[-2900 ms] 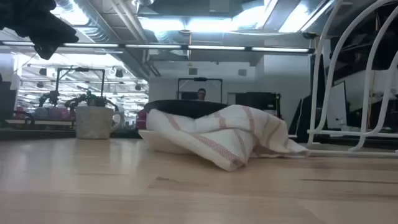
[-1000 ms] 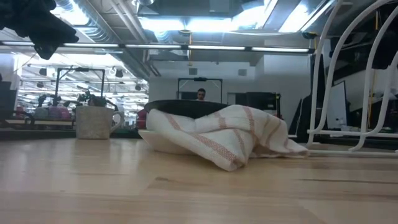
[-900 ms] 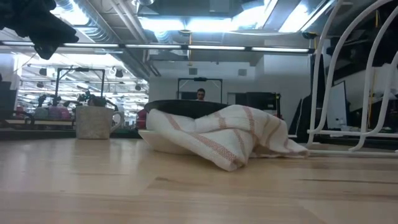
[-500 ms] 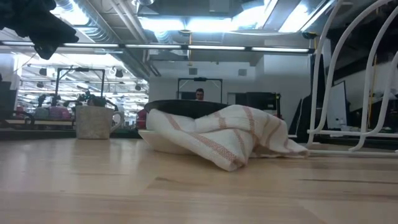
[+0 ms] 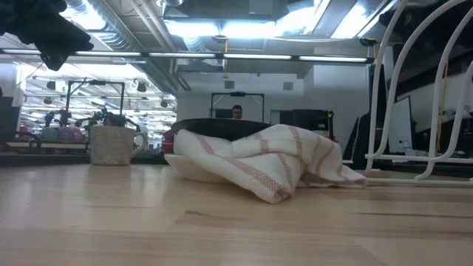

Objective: Sort dishes
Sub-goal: Put the red plate into the dish rack

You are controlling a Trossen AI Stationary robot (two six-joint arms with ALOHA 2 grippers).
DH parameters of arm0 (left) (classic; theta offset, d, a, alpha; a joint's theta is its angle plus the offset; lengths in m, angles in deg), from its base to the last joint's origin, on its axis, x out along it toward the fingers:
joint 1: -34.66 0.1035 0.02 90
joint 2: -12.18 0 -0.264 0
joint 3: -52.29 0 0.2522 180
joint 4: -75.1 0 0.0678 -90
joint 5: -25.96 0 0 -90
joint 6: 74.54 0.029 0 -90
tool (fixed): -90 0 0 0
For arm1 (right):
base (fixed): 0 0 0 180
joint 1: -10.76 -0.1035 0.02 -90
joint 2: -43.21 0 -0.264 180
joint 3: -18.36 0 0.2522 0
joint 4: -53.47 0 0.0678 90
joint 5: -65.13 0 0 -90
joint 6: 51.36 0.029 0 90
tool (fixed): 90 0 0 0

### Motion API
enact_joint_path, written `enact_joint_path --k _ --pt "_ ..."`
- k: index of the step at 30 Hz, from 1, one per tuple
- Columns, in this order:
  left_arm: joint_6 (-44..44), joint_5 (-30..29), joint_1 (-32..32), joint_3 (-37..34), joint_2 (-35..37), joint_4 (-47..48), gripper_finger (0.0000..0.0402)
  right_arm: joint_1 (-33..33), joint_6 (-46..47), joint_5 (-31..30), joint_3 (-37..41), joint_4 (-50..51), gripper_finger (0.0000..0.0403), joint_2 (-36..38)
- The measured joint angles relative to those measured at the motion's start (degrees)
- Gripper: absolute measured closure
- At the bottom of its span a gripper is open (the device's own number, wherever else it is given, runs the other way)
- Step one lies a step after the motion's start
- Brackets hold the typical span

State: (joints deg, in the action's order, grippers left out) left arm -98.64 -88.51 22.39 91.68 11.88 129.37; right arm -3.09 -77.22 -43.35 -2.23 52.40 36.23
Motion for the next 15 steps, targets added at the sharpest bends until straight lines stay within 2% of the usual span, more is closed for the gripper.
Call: enact_joint_path --k 6,15 --pt "0.00 0.00 -0.02 0.00 0.00 0.00 0.0321 0.00 0.00 -0.06 -1.85 -5.03 0.0248 -8.23" --pt "0.00 0.01 -0.02 -0.01 0.00 0.00 0.0321 0.00 -0.27 -0.46 -12.33 -4.79 0.0244 -29.22"
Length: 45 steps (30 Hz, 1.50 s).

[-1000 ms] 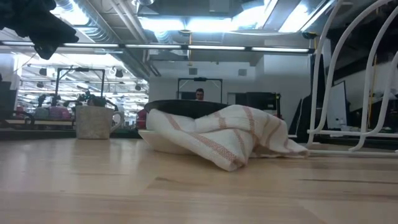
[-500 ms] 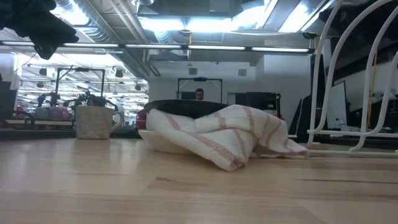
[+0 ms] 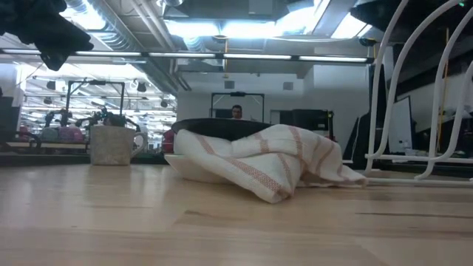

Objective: Sort dishes
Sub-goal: Put the red plate into the dish rack

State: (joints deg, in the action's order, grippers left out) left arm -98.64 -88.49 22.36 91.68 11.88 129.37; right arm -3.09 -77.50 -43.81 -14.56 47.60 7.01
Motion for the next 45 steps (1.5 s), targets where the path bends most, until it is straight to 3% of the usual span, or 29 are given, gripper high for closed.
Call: enact_joint_path --k 6,13,25,34,45 --pt "0.00 -0.02 0.02 0.02 0.00 0.00 0.0321 -0.01 -1.31 0.07 -10.89 1.21 0.0244 -16.32" --pt "0.00 0.00 0.00 0.02 0.00 -0.33 0.0321 -0.02 -0.81 3.35 -25.38 13.68 0.0244 -31.60" --pt "-3.35 -0.07 0.01 0.01 0.00 -1.50 0.0321 -0.07 17.35 14.28 -46.78 35.07 0.0244 -51.25" --pt "0.33 -0.50 0.02 0.00 0.00 -10.26 0.0321 -0.09 25.61 17.11 -51.78 37.44 0.0244 -59.91" --pt "2.05 -0.48 0.02 0.00 -0.02 -10.88 0.0321 -0.79 33.91 17.03 -54.07 35.69 0.0244 -66.55"
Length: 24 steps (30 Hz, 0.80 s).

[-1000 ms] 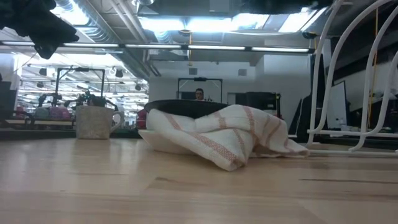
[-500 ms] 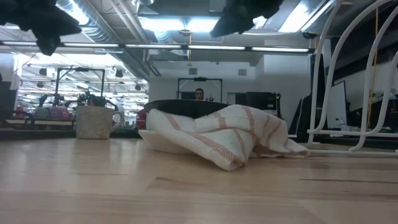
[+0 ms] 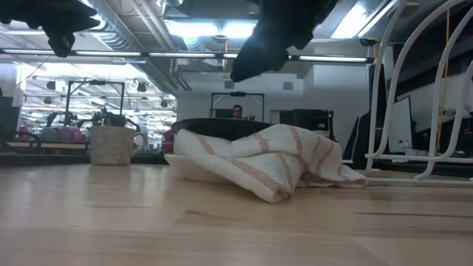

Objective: Sort dishes
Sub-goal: Put the red plate into the dish rack

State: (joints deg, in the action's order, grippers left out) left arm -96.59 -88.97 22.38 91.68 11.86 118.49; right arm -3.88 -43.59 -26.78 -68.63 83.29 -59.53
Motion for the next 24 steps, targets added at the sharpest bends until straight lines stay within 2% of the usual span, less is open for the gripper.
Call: enact_joint_path --k 5,18,24 --pt "0.02 0.00 0.00 0.00 0.00 -0.09 0.0321 -1.81 0.13 -0.68 0.00 0.04 0.0244 -2.18" --pt "0.69 0.04 -0.01 0.00 0.00 -0.06 0.0321 -5.60 1.55 -12.67 0.00 0.71 0.0244 -2.40" --pt "1.11 0.04 -0.01 0.00 0.00 -0.07 0.0321 -6.74 4.98 -13.35 0.00 0.79 0.0244 -2.42"
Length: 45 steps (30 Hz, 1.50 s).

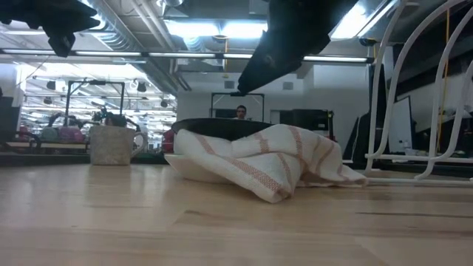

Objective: Sort dishes
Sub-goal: Put the red plate into the dish rack

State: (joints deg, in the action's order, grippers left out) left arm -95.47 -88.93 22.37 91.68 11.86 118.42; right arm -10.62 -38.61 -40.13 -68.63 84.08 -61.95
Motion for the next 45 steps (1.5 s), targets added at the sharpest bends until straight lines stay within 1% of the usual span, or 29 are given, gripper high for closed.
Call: enact_joint_path --k 3,7,10,18,24,33,36,42,45 --pt "0.00 0.00 0.02 0.00 0.00 0.00 0.0321 -0.62 1.07 -1.12 0.00 -0.21 0.0244 -1.05" --pt "-0.02 0.02 0.00 0.00 0.00 0.09 0.0321 -0.85 2.94 -0.04 0.02 -0.50 0.0244 -4.08" --pt "-0.04 0.02 0.01 0.00 0.00 0.05 0.0321 -0.73 3.57 -0.88 0.02 -0.76 0.0244 -5.35" --pt "-0.04 0.02 0.00 0.00 0.00 0.09 0.0321 -0.23 3.27 -5.89 0.04 -0.31 0.0244 -5.71" --pt "0.04 0.03 0.00 0.00 0.00 0.00 0.0321 0.13 3.10 -5.08 0.00 0.56 0.0244 -7.45" --pt "0.31 0.02 0.00 0.00 0.00 0.14 0.0321 0.02 3.02 -9.08 -0.04 0.79 0.0247 -8.63" --pt "0.33 0.02 0.00 0.00 0.00 0.20 0.0321 0.01 3.00 -9.25 -0.02 0.72 0.0266 -8.68" --pt "0.32 0.02 0.00 0.00 0.00 0.33 0.0321 -0.08 0.71 -10.29 -0.02 -0.30 0.0333 -8.51" --pt "0.31 0.02 0.02 0.00 -0.02 0.37 0.0321 -0.06 -0.96 -10.76 -0.97 0.23 0.0351 -8.43"
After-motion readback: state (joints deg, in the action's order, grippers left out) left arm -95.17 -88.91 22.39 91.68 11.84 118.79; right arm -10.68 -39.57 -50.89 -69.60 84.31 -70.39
